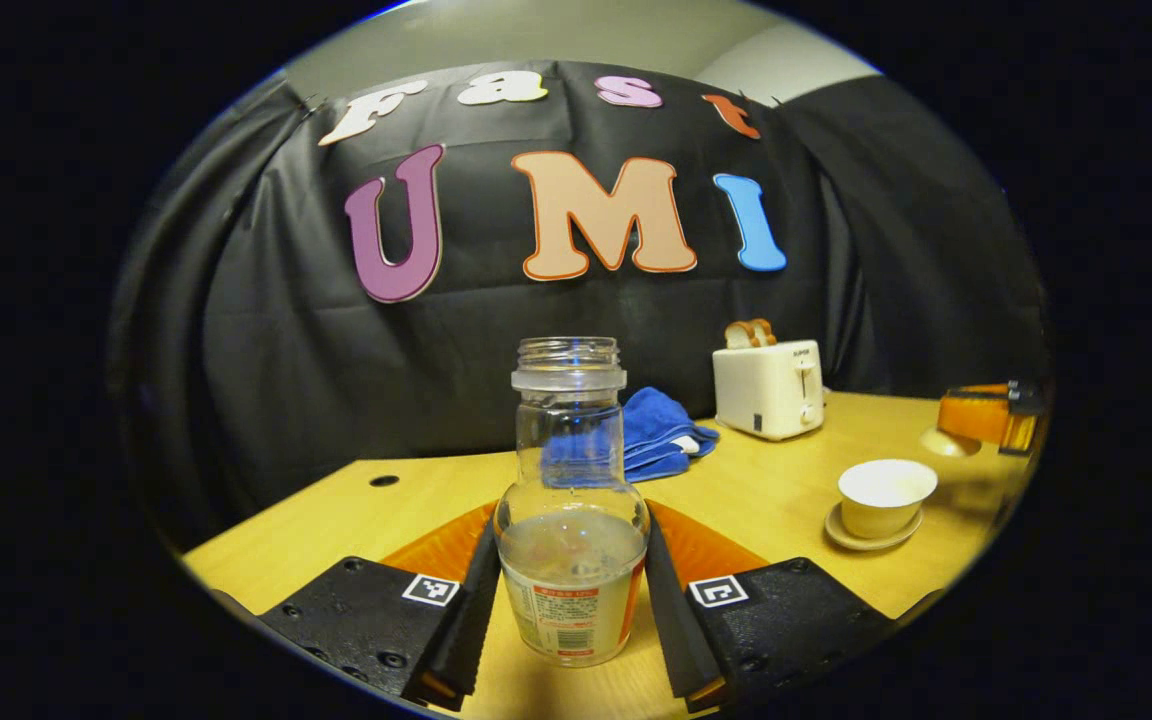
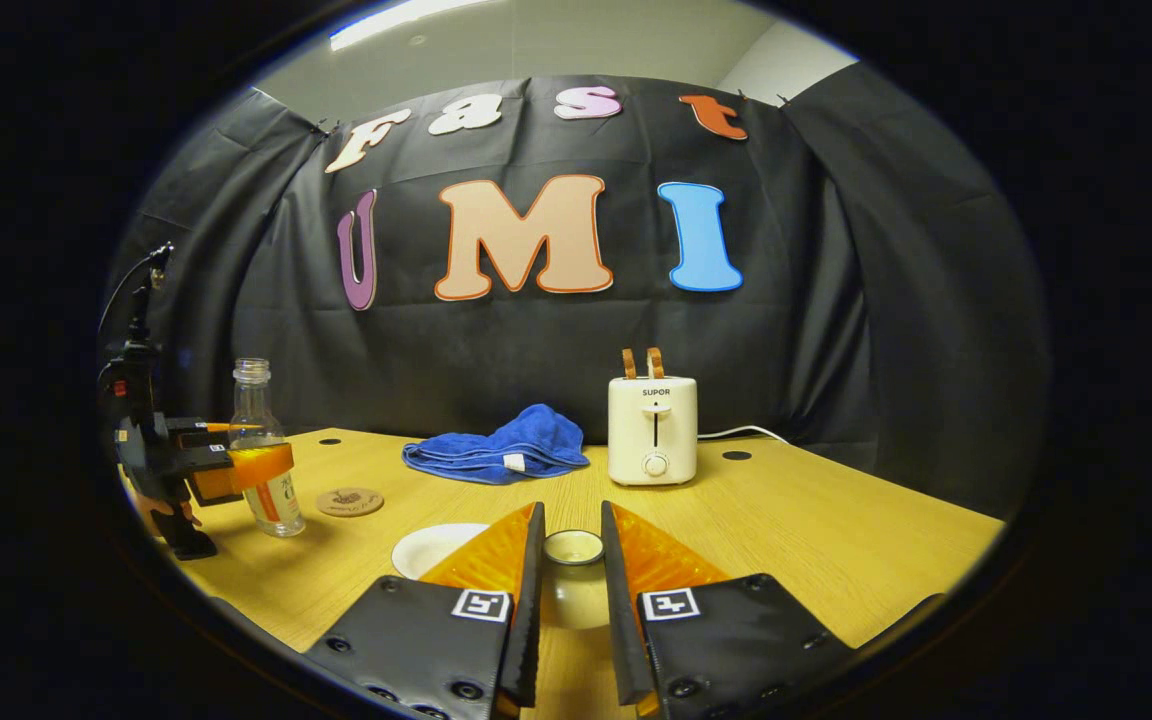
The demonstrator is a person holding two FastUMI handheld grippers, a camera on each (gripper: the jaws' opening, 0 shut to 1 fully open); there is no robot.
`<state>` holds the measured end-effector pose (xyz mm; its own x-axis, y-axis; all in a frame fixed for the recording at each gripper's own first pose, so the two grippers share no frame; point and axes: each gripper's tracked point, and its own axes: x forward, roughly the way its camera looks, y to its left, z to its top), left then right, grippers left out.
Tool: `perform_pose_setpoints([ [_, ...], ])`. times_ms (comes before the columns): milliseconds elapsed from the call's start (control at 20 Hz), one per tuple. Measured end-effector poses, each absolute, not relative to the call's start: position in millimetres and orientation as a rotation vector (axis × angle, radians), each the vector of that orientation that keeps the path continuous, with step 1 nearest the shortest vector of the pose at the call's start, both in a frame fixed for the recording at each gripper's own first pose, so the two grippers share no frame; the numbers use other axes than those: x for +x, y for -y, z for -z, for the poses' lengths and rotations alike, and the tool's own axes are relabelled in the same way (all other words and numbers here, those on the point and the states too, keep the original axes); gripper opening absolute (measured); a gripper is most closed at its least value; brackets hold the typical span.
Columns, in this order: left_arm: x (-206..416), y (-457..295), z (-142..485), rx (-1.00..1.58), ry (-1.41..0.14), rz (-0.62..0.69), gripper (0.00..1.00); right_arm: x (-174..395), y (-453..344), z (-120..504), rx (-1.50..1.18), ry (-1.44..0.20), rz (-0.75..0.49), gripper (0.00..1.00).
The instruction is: Open the teacup lid with one hand, grasp the water bottle and pour water into the teacup with the other hand; after pouring, place the water bottle on the coaster and then close the teacup lid.
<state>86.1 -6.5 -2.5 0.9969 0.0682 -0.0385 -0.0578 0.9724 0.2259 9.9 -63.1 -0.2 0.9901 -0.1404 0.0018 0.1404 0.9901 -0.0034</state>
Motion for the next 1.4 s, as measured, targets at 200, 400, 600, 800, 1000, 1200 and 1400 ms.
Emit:
perform_pose_setpoints([
  [200,92,19,3,0.447,-0.124,-0.043,0.68,8,70,0,-0.004,0.001,0.161,0.33],
  [400,101,33,-26,0.752,-0.085,-0.028,0.67,7,84,0,-0.005,0.0,0.172,0.33],
  [600,107,58,-44,0.993,-0.022,0.016,0.67,2,113,-1,-0.005,0.003,0.22,0.33],
  [800,111,72,-35,1.15,-0.038,0.056,0.66,-4,137,-3,-0.001,0.005,0.267,0.33],
  [1000,117,88,-21,1.291,-0.039,0.102,0.67,-5,138,-3,0.015,0.005,0.256,0.33],
  [1200,123,92,-4,1.401,-0.071,0.132,0.68,-4,137,-2,0.002,0.005,0.26,0.34],
  [1400,127,94,-2,1.503,-0.064,0.141,0.67,-4,139,-3,0.001,0.005,0.266,0.34],
])
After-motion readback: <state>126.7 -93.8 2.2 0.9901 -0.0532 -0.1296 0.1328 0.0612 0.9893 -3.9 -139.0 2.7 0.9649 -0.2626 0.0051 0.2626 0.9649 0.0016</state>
